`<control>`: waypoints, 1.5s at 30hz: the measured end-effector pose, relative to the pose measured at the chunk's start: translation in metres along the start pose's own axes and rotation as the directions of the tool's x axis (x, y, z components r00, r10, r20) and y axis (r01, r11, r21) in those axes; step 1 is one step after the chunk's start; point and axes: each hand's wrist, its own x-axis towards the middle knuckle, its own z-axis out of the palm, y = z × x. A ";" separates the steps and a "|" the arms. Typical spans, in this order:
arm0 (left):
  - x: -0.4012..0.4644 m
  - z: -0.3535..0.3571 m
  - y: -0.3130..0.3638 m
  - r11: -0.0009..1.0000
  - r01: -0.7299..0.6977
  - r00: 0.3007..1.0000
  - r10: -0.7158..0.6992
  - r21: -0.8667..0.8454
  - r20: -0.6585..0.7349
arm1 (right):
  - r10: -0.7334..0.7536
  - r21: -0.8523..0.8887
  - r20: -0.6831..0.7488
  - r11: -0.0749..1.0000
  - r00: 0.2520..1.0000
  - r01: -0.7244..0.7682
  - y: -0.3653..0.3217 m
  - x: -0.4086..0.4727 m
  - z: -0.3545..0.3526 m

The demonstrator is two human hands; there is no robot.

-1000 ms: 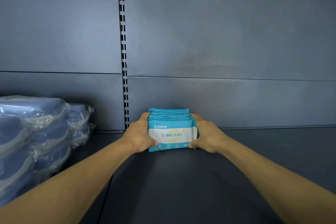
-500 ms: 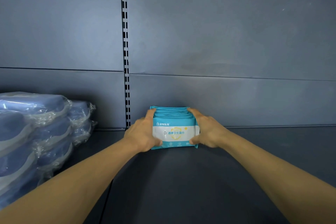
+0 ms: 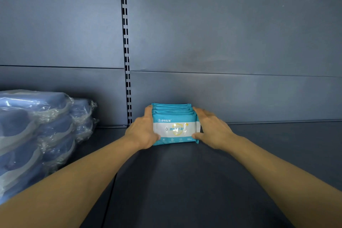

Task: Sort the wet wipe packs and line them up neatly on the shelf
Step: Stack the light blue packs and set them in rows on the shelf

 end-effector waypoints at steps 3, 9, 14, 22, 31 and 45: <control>-0.007 -0.005 0.001 1.000 0.005 1.000 -0.005 0.027 0.001 | 0.012 -0.058 -0.006 0.998 1.000 -0.012 -0.005 -0.005 -0.005; -0.034 -0.027 0.013 0.972 0.048 0.997 -0.033 0.228 -0.067 | -0.025 -0.084 -0.074 0.996 0.997 0.019 -0.017 -0.030 -0.027; -0.082 -0.044 0.040 0.918 0.050 0.991 0.003 0.394 -0.131 | -0.094 -0.122 -0.075 0.989 0.993 0.085 -0.028 -0.070 -0.052; -0.197 -0.042 0.101 0.862 0.126 0.985 -0.048 0.492 -0.167 | -0.229 -0.081 -0.108 0.972 0.967 0.221 -0.035 -0.168 -0.084; -0.311 -0.007 0.141 0.905 0.128 0.990 -0.095 0.406 -0.102 | -0.288 0.085 -0.072 0.952 0.955 0.293 -0.030 -0.281 -0.081; -0.435 0.159 0.086 0.964 0.133 0.944 -0.194 0.230 0.267 | -0.095 0.124 0.377 0.991 0.921 0.051 0.001 -0.443 0.050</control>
